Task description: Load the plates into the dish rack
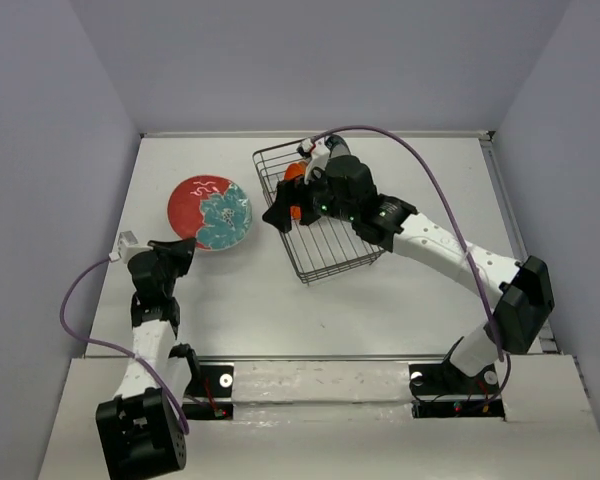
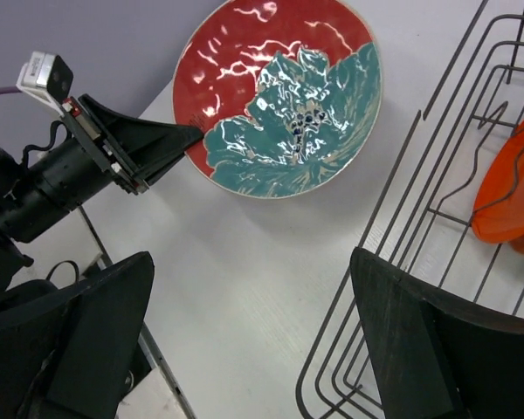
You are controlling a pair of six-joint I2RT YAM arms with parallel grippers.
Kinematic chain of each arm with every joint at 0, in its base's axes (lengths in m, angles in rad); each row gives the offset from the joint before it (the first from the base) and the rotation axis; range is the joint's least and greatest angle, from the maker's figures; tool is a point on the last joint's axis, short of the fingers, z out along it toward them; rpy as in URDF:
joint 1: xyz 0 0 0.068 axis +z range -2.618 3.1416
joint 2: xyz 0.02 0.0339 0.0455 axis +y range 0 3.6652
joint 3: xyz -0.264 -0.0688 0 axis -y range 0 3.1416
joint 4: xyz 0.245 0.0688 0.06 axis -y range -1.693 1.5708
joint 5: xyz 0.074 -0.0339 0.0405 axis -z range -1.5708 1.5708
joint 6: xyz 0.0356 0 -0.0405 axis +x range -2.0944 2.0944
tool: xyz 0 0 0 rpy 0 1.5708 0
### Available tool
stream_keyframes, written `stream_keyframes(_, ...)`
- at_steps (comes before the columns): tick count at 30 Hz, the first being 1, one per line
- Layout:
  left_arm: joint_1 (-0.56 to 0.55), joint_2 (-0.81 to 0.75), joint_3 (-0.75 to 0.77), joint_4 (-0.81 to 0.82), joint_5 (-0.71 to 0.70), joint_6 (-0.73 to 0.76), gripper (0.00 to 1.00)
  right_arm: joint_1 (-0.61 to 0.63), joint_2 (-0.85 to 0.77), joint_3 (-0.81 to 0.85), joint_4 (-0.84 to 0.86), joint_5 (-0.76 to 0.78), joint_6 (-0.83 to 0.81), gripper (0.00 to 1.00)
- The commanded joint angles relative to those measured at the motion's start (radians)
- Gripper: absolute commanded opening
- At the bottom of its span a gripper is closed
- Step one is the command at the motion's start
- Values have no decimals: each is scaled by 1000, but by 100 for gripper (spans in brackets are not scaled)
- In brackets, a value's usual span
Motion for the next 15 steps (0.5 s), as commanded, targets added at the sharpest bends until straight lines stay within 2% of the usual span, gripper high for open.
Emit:
stream_keyframes(1, -16, -33, 185, 227, 93, 6, 5, 1, 50, 112, 30, -52, 10, 100)
stream_keyframes(9, -66, -12, 348, 153, 84, 104, 6, -111, 179, 237, 33, -182, 65, 100)
stream_keyframes(15, -131, -15, 389, 146, 151, 156, 6, -172, 294, 351, 27, -248, 104, 100)
